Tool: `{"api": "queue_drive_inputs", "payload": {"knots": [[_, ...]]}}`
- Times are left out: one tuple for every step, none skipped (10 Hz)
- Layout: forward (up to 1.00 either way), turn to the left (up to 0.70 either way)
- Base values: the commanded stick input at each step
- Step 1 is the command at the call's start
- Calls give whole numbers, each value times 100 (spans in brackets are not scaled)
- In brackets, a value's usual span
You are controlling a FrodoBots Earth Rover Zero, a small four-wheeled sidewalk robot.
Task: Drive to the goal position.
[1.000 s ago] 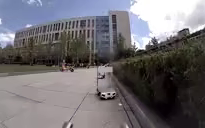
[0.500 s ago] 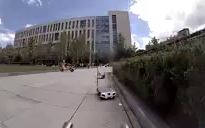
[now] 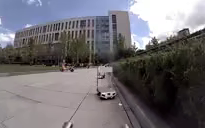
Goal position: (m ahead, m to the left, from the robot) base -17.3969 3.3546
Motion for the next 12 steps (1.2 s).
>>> {"api": "queue_drive_inputs", "payload": {"knots": [[5,4],[5,3],[5,1],[5,1],[5,1],[5,1],[5,2],[5,3],[5,1],[5,0],[5,1],[5,1]]}}
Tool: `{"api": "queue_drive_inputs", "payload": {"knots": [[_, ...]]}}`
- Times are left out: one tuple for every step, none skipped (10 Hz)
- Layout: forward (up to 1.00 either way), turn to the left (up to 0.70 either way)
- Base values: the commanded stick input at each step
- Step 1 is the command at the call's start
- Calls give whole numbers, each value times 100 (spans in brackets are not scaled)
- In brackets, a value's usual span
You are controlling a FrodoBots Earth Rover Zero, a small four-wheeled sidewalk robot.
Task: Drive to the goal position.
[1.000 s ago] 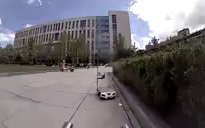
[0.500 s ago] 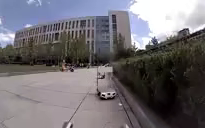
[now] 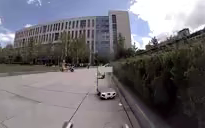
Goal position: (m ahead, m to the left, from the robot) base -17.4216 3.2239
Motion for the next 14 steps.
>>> {"api": "queue_drive_inputs", "payload": {"knots": [[5,1],[5,1],[5,1],[5,1],[5,4],[6,2],[6,1],[6,1],[5,1],[5,2],[5,2],[5,4],[5,4],[5,1]]}}
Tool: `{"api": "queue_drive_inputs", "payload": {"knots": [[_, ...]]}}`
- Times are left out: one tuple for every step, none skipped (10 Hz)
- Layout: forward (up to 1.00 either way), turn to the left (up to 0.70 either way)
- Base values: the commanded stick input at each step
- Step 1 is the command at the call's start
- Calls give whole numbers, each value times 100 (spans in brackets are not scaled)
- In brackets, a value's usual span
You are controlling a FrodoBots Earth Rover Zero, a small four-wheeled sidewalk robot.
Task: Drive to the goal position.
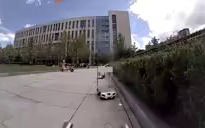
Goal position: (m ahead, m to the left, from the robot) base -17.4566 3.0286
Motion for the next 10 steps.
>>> {"api": "queue_drive_inputs", "payload": {"knots": [[5,1],[5,0],[5,1],[5,1],[5,1],[5,1],[5,1],[5,1],[5,1],[5,1]]}}
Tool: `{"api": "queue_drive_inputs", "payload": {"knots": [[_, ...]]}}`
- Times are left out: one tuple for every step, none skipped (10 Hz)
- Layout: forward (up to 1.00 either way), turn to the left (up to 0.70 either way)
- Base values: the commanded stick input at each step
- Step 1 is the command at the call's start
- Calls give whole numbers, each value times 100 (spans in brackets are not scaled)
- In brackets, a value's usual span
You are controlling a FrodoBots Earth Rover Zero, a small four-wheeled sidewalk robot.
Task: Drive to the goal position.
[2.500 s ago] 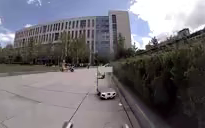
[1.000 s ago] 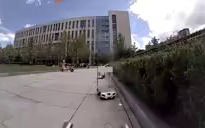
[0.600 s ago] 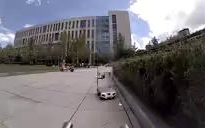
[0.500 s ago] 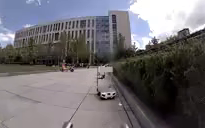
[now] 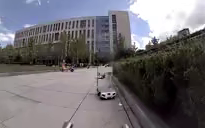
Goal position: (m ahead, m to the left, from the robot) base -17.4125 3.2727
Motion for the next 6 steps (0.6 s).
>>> {"api": "queue_drive_inputs", "payload": {"knots": [[5,1],[5,2],[5,3],[5,1],[5,1],[5,1]]}}
